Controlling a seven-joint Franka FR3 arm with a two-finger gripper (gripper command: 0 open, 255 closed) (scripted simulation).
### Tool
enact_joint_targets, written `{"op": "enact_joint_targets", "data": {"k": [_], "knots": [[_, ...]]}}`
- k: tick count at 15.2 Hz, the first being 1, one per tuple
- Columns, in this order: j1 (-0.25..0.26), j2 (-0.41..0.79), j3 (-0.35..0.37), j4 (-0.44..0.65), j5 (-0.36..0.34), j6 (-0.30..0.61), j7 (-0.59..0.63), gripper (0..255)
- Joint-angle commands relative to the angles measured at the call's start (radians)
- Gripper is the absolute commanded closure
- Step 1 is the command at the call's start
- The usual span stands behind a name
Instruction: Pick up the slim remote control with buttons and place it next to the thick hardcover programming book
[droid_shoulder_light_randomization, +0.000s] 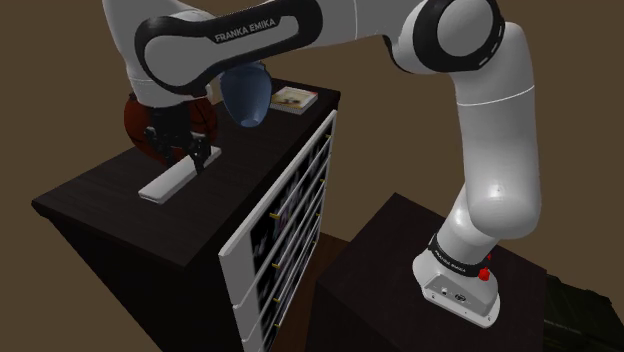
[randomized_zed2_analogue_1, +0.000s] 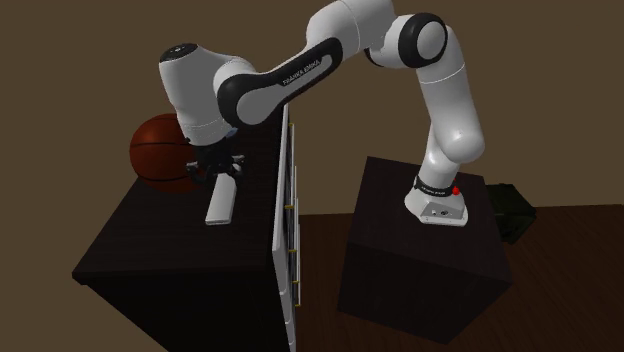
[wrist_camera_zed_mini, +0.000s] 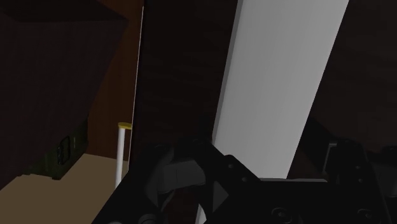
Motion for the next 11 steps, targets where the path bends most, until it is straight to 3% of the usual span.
{"op": "enact_joint_targets", "data": {"k": [1, 11], "knots": [[-0.023, -0.018, 0.000, -0.014, 0.009, -0.002, -0.022, 255], [-0.225, -0.129, -0.031, -0.161, 0.069, 0.058, -0.239, 255]]}}
